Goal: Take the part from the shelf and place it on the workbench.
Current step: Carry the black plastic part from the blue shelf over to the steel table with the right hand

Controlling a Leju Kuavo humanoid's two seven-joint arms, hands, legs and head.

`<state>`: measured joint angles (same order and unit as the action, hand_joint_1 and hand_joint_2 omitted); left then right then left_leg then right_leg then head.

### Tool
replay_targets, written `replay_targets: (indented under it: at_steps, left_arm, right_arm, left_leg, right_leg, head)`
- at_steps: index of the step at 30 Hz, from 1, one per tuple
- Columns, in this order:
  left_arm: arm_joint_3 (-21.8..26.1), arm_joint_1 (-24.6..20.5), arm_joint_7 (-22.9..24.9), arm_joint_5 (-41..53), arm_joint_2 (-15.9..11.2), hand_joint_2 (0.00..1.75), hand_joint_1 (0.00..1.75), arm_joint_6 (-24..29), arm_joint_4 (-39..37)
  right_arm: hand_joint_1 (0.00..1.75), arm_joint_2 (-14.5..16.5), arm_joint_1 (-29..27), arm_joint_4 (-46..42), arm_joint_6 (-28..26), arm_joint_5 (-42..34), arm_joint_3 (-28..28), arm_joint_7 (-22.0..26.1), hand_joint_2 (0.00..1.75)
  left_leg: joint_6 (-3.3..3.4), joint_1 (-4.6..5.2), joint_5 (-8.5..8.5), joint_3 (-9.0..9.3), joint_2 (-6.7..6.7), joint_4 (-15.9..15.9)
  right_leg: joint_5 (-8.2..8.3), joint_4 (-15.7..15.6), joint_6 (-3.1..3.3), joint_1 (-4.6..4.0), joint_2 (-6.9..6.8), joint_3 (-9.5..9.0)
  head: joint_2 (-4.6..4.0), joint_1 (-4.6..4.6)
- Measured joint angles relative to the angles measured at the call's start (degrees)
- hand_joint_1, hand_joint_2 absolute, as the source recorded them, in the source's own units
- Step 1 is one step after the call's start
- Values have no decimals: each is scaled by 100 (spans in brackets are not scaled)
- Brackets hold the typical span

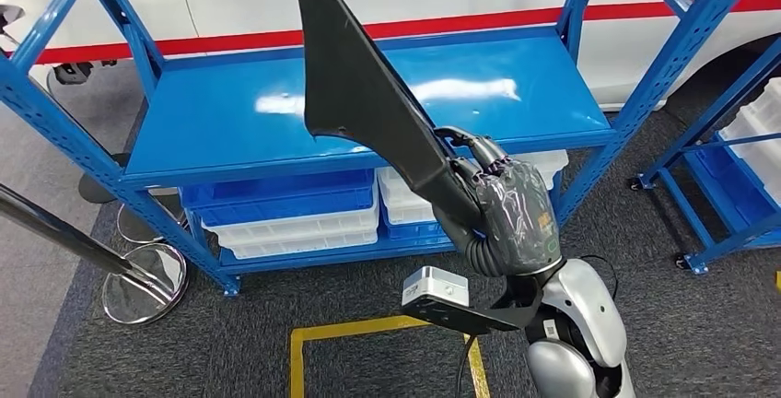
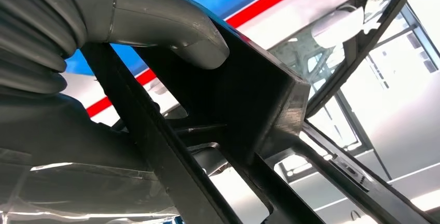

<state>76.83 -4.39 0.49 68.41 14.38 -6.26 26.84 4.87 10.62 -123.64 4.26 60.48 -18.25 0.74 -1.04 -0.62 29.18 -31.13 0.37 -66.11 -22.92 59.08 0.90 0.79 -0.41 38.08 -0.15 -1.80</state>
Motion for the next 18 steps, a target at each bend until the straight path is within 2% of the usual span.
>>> replay_targets:
  at_steps: [1, 2, 3, 5, 6, 7, 9, 10, 11, 12, 13, 14, 15, 16, 17, 18]
  left_arm:
    - [-1, -11, -2, 0, -2, 175, 0, 0, 4]
    - [-2, -20, -4, -1, -3, 175, 0, -1, 8]
    - [-3, -25, -5, -1, -4, 175, 0, -2, 11]
    - [-3, -20, -5, -2, -3, 175, 0, -4, 11]
    - [-3, -19, -3, -3, -1, 175, 0, -5, 11]
    - [-2, -19, -2, -4, 1, 175, 0, -8, 11]
    - [-1, -22, -1, -8, 1, 175, 0, -17, 13]
    - [-1, -23, 0, -11, -1, 175, 0, -23, 15]
    - [-1, -22, 1, -14, -3, 175, 0, -32, 17]
    - [-1, -21, 1, -17, -3, 175, 0, -40, 19]
    - [-1, -20, 1, -19, -4, 175, 0, -50, 21]
    - [-1, -20, 1, -20, -4, 175, 0, -59, 22]
    - [-1, -21, 1, -22, -3, 175, 0, -70, 22]
    - [-1, -21, 1, -24, -1, 175, 0, -78, 22]
    - [-1, -21, 1, -26, 1, 175, 0, -83, 23]
    - [-1, -21, 1, -30, 2, 175, 0, -87, 25]
  right_arm:
    - [175, 0, 1, -11, -3, 2, 2, 1, 175]
    - [175, 0, 4, -23, -7, 3, 4, 2, 175]
    - [175, 1, 6, -31, -10, 4, 6, 5, 175]
    - [175, 1, 7, -33, -15, 4, 8, 10, 175]
    - [175, 0, 7, -33, -16, 4, 9, 11, 175]
    - [175, -1, 7, -33, -16, 4, 12, 11, 175]
    - [175, -2, 11, -33, -17, 4, 13, 11, 175]
    - [175, -2, 12, -33, -17, 5, 14, 11, 175]
    - [175, -2, 13, -32, -17, 6, 14, 11, 175]
    - [175, -2, 15, -32, -17, 8, 14, 11, 175]
    - [175, -2, 18, -31, -17, 9, 14, 11, 175]
    - [175, -2, 25, -31, -17, 11, 13, 11, 175]
    - [175, -2, 40, -31, -17, 12, 13, 11, 175]
    - [175, 0, 61, -31, -16, 13, 12, 12, 175]
    - [175, 2, 84, -31, -16, 15, 10, 12, 175]
    - [175, 3, 105, -31, -15, 19, 10, 13, 175]
  left_leg:
    - [32, 12, 63, 282, -7, 408]
    - [66, 30, 148, 469, -13, 716]
    - [102, 52, 209, 553, -18, 898]
    - [184, 57, 112, 487, -4, 961]
    - [236, 48, 36, 432, 10, 977]
    - [287, 38, -50, 364, 25, 996]
    - [361, 45, -212, 190, 42, 998]
    - [373, 56, -289, 92, 47, 987]
    - [373, 67, -362, -13, 48, 971]
    - [368, 75, -429, -124, 49, 947]
    - [359, 81, -488, -237, 48, 914]
    - [346, 84, -541, -341, 46, 875]
    - [328, 92, -583, -433, 42, 828]
    - [304, 99, -622, -504, 38, 784]
    - [275, 102, -665, -551, 36, 755]
    - [242, 100, -713, -583, 37, 744]
  right_leg:
    - [62, 3, -30, -4, -1, 45]
    - [125, -5, -64, -4, -6, 66]
    - [191, -27, -103, -1, -13, 74]
    - [278, -75, -177, 10, -15, 85]
    - [181, -33, -205, 14, -6, 117]
    - [-45, 110, -221, 16, 4, 170]
    - [-710, 737, -240, 24, 14, 320]
    - [-934, 1116, -250, 26, 15, 381]
    - [-997, 1422, -260, 27, 15, 400]
    - [-908, 1576, -264, 28, 15, 349]
    - [-739, 1543, -258, 27, 15, 206]
    - [-589, 1318, -242, 25, 15, -40]
    - [-549, 938, -214, 12, 15, -367]
    - [-614, 503, -182, -1, 14, -689]
    - [-710, 158, -153, -21, 13, -919]
    - [-791, -62, -124, -43, 13, -1041]
  head:
    - [0, 1]
    - [0, 1]
    - [0, 1]
    - [0, 2]
    - [0, 3]
    - [0, 4]
    - [0, 4]
    - [0, 3]
    - [0, 3]
    - [0, 3]
    - [0, 2]
    - [0, 2]
    - [0, 2]
    - [0, 1]
    - [0, 2]
    - [0, 1]
